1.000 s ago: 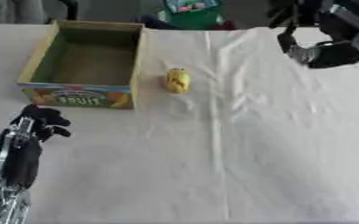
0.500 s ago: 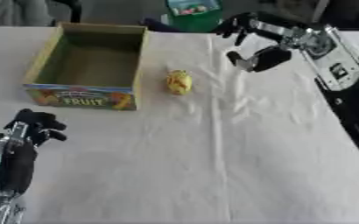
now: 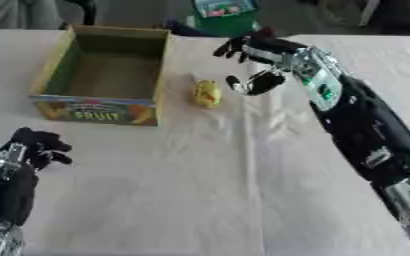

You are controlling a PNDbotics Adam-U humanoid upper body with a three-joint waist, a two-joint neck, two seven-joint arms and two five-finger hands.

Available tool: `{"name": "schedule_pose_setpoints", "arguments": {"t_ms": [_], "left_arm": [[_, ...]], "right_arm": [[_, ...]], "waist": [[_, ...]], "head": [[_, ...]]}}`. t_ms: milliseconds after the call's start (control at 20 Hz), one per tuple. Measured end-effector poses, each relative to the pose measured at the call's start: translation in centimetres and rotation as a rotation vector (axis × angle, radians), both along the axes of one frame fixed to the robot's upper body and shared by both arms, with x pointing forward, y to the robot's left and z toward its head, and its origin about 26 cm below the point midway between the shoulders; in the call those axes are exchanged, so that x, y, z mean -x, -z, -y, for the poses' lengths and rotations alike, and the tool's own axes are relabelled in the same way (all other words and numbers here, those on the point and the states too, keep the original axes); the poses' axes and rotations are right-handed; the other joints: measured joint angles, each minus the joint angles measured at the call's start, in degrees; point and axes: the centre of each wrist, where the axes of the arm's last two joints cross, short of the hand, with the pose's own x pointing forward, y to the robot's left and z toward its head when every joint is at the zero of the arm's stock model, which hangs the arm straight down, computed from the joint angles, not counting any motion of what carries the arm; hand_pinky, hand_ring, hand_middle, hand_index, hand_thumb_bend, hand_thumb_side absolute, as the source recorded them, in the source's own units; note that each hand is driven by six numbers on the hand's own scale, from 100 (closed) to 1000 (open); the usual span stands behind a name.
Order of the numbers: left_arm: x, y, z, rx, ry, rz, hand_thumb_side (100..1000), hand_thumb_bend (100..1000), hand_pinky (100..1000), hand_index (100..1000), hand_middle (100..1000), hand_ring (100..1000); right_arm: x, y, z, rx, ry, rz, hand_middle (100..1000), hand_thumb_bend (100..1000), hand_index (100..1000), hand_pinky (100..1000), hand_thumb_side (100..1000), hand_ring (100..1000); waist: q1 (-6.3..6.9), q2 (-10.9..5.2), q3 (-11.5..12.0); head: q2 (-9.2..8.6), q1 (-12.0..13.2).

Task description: Pick up objects on the table and place them in the box.

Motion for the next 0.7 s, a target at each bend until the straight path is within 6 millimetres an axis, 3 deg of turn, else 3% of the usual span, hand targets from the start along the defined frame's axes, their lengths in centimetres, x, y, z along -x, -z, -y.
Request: {"name": "schedule_pose_setpoints", "arguments": {"t_ms": [700], "left_arm": [[-0.1, -0.1, 0.2, -0.002, 0.011, 0.002, 797, 100, 507, 611, 491, 583]], "right_arm": [[-0.2, 2.6, -2.0, 0.075, -0.011, 0.013, 854, 100, 922, 728, 257, 843]], "waist": [[0.06, 0.29, 0.66]], "head": [[-0.26, -0.57]]}}
